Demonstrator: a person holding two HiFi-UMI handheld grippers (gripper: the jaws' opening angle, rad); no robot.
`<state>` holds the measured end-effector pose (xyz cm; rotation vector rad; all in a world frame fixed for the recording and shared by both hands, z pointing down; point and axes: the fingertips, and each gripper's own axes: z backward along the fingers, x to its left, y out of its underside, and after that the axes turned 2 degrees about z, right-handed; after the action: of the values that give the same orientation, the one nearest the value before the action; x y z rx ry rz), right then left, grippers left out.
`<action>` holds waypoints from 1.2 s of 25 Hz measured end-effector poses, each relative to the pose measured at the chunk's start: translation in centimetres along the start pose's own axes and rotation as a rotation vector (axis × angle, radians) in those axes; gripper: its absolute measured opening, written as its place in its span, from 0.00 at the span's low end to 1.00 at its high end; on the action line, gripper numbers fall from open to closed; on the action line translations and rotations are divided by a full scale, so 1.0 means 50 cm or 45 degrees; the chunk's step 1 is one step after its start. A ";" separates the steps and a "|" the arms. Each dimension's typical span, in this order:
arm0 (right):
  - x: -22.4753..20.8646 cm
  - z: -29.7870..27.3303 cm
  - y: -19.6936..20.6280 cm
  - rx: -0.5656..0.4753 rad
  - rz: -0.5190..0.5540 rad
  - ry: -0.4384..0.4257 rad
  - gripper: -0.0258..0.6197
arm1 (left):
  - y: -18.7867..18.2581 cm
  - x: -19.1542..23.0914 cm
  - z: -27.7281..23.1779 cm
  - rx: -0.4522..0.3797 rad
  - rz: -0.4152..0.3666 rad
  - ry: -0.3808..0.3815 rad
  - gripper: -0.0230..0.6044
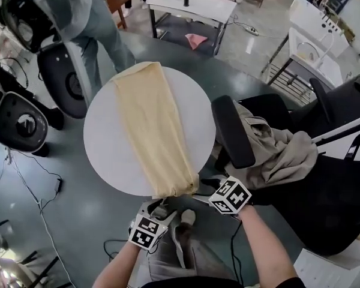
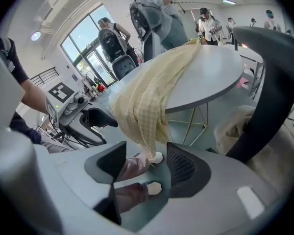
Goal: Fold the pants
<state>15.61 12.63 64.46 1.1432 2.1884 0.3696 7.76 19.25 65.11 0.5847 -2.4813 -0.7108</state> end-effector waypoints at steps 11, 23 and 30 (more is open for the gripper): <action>-0.013 -0.048 -0.019 -0.026 0.119 -0.123 0.49 | -0.007 0.063 -0.061 -0.160 0.104 0.049 0.57; 0.030 -0.051 -0.014 0.022 0.291 -0.197 0.30 | -0.053 0.014 -0.066 -0.226 -0.020 0.172 0.34; 0.073 -0.014 0.010 0.004 0.179 -0.310 0.13 | -0.042 -0.062 -0.022 -0.219 -0.025 0.325 0.11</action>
<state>13.95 15.93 63.77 1.2770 1.9050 0.2703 11.36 18.83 63.66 0.5961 -2.1585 -0.7946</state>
